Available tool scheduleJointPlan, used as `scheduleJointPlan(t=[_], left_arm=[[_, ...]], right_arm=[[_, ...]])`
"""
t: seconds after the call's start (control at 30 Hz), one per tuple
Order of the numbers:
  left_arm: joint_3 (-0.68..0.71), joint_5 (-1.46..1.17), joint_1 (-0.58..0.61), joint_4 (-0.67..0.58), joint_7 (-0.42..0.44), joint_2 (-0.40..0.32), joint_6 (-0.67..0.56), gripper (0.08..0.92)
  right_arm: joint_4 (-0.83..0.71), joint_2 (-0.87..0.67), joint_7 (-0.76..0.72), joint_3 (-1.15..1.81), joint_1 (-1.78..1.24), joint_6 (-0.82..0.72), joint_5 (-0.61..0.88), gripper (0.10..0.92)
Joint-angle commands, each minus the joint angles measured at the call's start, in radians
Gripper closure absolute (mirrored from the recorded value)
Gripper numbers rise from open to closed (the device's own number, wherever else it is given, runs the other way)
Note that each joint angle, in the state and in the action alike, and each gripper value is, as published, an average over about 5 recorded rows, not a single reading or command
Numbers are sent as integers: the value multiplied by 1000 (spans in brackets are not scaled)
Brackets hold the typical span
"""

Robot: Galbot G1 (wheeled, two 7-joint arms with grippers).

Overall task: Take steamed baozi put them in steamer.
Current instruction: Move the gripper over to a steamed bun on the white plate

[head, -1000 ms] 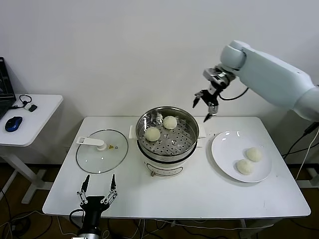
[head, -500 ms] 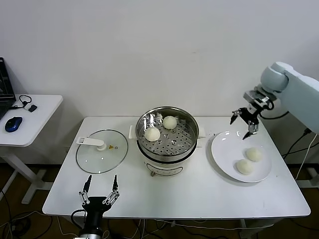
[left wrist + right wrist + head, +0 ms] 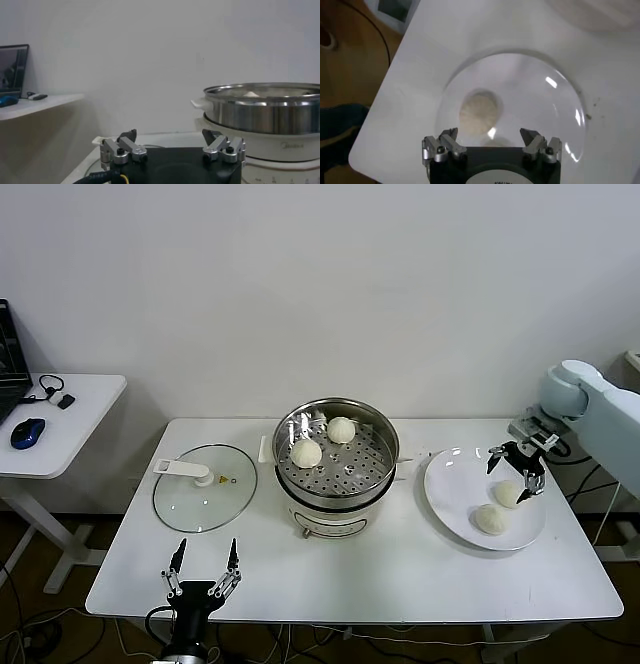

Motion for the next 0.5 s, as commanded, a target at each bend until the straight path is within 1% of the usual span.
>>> scheduleJointPlan(t=[0.03,0.23,0.5], left_arm=[[-3,-2,3,1,0,0,0,177],[-7,-5,5,7,1,2,-1,177],[-2,-16,4,12,3,1,3,177]], right_arm=[[-54,-2,7,93,-125,-12,-76,203],[-117,26,16,140,-169,-57,-72,203],[-158,75,34,178,-204,-82,-84,203]])
